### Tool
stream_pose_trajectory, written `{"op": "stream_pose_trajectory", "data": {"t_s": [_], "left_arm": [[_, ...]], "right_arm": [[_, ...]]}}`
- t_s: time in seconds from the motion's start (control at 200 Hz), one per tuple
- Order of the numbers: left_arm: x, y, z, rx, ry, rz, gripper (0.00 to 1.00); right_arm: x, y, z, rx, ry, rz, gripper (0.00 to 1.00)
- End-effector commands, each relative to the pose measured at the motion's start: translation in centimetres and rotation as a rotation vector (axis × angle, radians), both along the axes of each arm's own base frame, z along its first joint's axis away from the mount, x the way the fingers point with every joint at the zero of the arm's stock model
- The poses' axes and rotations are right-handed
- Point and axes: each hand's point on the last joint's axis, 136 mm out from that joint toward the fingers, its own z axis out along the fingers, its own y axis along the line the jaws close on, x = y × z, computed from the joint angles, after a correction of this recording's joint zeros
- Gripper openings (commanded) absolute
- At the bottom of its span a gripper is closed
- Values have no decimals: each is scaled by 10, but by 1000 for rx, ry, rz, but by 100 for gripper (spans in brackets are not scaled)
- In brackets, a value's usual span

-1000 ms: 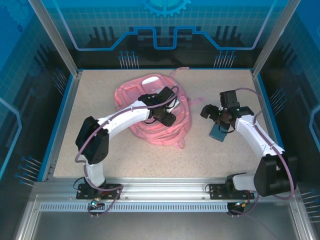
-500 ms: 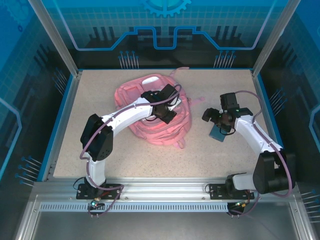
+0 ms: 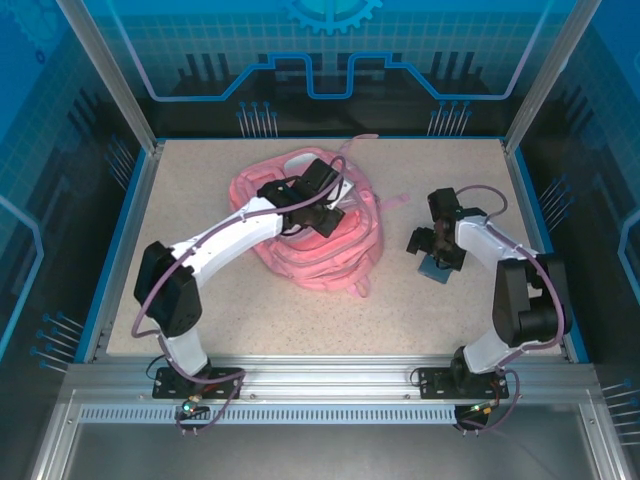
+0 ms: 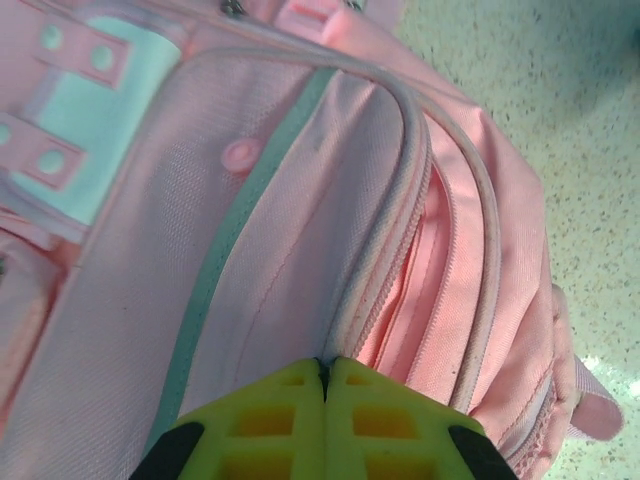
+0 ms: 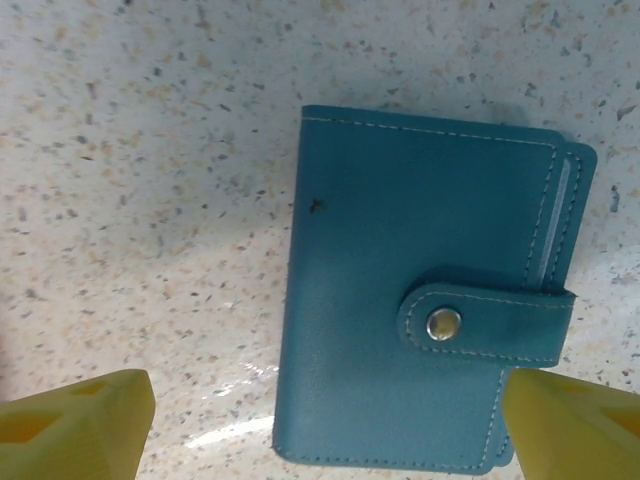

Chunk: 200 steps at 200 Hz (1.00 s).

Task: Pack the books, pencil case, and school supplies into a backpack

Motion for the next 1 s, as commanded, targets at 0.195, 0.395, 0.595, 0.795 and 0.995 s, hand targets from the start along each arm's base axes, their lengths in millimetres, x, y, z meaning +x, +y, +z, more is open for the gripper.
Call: {"op": "stream_pose_trajectory", "data": {"t_s": [0.195, 0.395, 0.595, 0.795, 0.995], "left_arm": [[-3, -2, 54, -153, -114, 33, 0], [-4, -3, 54, -162, -107, 38, 0], [-3, -4, 54, -162, -99, 40, 0], [-1, -6, 51, -163, -90, 46, 0], [1, -4, 49, -164, -82, 62, 0]], "right_arm": [[2, -14, -24, -74, 115, 18, 92], [2, -8, -37, -52, 168, 41, 82], [2, -4, -24, -26, 127, 48, 49], [6, 4, 3, 26, 51, 61, 24], [9, 28, 38, 169, -79, 113, 5]]}}
